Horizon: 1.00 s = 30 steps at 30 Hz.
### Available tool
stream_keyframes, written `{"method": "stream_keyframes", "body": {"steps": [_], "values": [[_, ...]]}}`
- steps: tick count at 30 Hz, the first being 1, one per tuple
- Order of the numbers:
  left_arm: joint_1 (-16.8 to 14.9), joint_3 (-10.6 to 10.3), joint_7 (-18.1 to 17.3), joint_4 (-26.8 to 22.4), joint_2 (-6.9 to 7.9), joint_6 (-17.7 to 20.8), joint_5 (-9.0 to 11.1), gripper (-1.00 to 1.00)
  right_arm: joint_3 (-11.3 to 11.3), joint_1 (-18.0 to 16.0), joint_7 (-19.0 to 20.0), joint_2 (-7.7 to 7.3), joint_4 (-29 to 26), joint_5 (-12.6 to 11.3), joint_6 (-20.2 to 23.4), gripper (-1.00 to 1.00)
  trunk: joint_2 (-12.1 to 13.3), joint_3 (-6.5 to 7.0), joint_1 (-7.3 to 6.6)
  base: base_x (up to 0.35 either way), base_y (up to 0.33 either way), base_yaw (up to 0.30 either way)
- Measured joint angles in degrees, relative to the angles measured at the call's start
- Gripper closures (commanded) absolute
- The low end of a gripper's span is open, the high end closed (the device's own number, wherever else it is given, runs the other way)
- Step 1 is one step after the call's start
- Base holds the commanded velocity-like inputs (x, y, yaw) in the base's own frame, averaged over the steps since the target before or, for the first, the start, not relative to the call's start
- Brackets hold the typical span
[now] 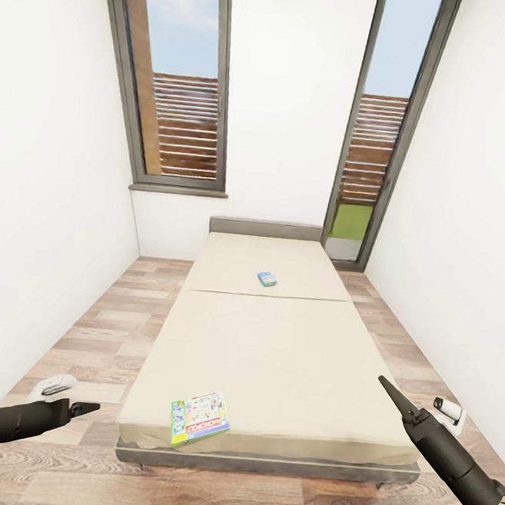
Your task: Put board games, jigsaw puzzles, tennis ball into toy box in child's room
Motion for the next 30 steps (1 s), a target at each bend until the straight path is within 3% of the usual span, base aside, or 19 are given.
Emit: {"method": "stream_keyframes", "body": {"steps": [7,20,30], "values": [[0.01,0.00,0.10,0.04,-0.81,0.00,-0.01,-1.00,0.00,0.00,-0.03,-0.02,0.00,0.00,0.04,-1.00,-2.81,-0.93,1.54,0.000,0.000,-0.019],[0.00,-0.01,0.63,0.96,-6.01,0.06,-0.07,-1.00,-0.14,0.00,-0.34,-0.35,0.00,-0.07,0.34,-1.00,-8.02,-3.22,4.40,0.000,0.000,-0.001],[-0.88,0.29,0.19,4.91,-7.14,0.11,0.36,-1.00,-0.17,0.00,-0.48,-0.28,0.06,-0.33,0.63,-1.00,-12.04,-5.01,6.59,0.000,0.000,0.000]]}}
